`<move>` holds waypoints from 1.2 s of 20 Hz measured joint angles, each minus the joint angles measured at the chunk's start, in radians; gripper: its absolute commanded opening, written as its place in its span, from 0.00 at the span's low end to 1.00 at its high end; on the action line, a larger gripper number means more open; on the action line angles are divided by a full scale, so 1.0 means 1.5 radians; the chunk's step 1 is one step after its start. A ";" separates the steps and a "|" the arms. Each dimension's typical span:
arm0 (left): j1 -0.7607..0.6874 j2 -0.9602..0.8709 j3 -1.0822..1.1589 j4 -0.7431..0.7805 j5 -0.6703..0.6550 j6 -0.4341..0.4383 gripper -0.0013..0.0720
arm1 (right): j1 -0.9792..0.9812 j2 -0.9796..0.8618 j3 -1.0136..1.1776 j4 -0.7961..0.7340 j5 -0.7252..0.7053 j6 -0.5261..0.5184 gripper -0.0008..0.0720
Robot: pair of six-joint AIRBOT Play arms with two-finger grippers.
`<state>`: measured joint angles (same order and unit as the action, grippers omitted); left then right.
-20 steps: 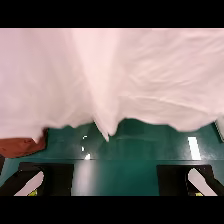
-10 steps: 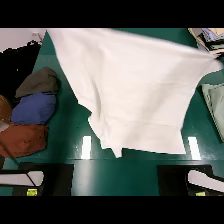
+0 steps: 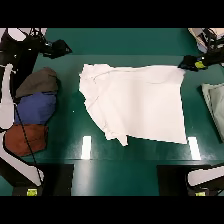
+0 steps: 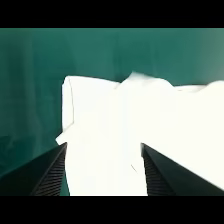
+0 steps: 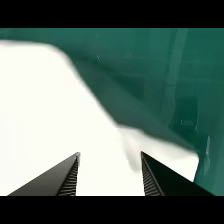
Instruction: Fold the shirts.
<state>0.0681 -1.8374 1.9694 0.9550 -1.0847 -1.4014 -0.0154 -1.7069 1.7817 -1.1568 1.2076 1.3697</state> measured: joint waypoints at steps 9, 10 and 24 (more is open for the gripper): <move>-0.024 0.034 -0.090 0.022 -0.229 -0.023 0.56 | -0.049 0.117 -0.121 -0.004 0.073 0.000 0.63; -0.037 0.056 -0.133 0.027 -0.224 -0.023 0.56 | -0.057 0.145 -0.157 -0.004 0.075 -0.001 0.63; -0.263 0.474 -0.920 -0.138 0.132 -0.045 0.56 | -0.105 0.439 -0.450 0.002 -0.022 -0.006 0.63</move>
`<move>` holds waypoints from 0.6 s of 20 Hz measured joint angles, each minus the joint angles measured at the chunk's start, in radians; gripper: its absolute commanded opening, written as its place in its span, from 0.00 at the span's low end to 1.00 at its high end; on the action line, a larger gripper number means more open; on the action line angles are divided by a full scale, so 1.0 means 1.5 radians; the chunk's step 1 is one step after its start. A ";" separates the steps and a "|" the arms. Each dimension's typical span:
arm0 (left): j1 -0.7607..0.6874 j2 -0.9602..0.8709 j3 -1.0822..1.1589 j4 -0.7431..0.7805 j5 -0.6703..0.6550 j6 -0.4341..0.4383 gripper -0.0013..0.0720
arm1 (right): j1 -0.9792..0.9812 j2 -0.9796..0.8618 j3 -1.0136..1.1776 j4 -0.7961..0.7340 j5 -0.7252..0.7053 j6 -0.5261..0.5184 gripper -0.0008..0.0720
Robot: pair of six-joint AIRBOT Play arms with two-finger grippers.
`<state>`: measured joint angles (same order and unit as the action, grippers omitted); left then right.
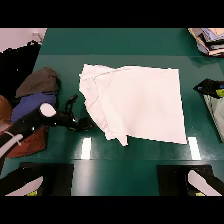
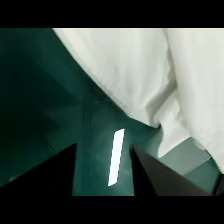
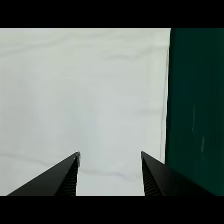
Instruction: Fold the shirts.
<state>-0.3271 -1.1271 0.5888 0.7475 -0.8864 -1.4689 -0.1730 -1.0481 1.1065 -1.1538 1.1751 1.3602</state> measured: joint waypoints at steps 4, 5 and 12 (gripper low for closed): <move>-0.070 0.013 -0.040 -0.051 0.117 -0.013 0.56 | -0.001 0.012 -0.008 0.004 0.004 0.000 0.63; -0.081 0.011 -0.043 -0.057 0.138 -0.019 0.56 | -0.001 0.013 -0.009 0.005 0.007 0.000 0.63; -0.105 -0.032 -0.051 -0.144 0.208 -0.022 0.51 | 0.000 0.016 -0.011 0.006 0.023 0.000 0.62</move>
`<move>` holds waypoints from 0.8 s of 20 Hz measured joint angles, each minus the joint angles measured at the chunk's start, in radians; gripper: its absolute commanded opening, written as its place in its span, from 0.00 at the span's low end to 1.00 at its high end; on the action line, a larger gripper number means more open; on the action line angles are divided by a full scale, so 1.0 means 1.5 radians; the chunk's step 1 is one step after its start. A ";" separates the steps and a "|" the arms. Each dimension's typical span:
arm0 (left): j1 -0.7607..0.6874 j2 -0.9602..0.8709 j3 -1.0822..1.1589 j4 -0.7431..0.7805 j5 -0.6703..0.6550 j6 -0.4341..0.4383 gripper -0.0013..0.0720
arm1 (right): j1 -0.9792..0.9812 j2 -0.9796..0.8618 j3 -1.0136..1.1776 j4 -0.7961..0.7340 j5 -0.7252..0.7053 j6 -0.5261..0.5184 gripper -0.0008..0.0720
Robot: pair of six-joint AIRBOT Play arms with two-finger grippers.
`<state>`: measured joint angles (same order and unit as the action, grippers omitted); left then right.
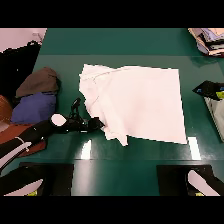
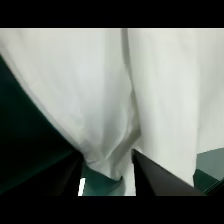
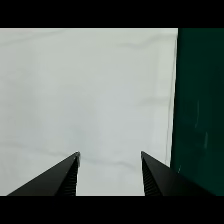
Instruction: Fold the shirts.
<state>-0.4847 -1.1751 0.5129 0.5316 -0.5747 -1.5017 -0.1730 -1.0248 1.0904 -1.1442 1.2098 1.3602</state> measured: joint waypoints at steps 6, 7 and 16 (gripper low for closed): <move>-0.001 -0.006 0.019 -0.010 0.006 0.007 0.05 | -0.003 0.000 0.000 -0.001 0.022 0.000 0.62; -0.001 0.002 0.030 -0.003 0.000 0.008 0.05 | -0.008 0.000 -0.001 -0.002 0.032 0.000 0.62; 0.172 0.089 0.122 0.144 -0.140 0.011 0.05 | -0.152 0.055 -0.209 -0.086 0.124 -0.001 0.74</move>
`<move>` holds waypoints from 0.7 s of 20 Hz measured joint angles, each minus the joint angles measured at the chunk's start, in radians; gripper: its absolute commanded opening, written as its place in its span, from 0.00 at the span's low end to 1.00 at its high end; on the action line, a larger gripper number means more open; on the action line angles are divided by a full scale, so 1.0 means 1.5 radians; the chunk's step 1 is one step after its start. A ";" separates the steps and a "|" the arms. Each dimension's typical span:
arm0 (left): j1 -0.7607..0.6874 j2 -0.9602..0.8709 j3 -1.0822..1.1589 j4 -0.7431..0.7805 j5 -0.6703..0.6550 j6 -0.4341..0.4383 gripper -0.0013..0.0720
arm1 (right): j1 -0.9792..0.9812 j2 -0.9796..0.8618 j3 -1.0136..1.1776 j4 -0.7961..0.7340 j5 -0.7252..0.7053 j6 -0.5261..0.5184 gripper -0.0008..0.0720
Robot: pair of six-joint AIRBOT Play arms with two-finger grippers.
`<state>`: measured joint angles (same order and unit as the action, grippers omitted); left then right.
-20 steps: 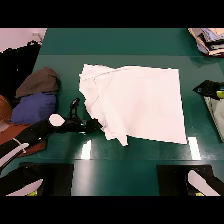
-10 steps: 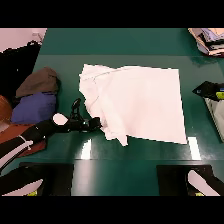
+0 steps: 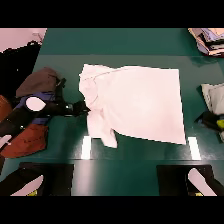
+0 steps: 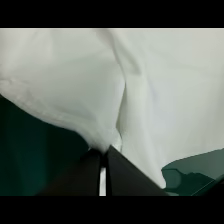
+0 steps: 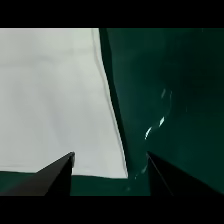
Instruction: Fold the shirts.
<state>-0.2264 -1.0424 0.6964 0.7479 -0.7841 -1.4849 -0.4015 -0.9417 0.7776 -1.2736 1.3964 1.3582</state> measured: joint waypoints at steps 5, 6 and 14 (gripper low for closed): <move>0.031 0.007 0.009 0.044 -0.038 0.001 0.05 | -0.034 -0.028 -0.138 0.032 -0.008 -0.030 0.65; 0.033 0.008 0.010 0.048 -0.040 0.001 0.05 | -0.037 -0.038 -0.152 0.046 -0.018 -0.036 0.62; 0.039 0.009 0.016 0.063 -0.053 0.006 0.05 | -0.024 -0.090 -0.183 0.098 -0.047 -0.068 0.03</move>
<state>-0.1684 -1.0290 0.7200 0.8425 -0.8639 -1.4757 -0.4381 -1.0760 0.5026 -1.1267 1.3258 1.2564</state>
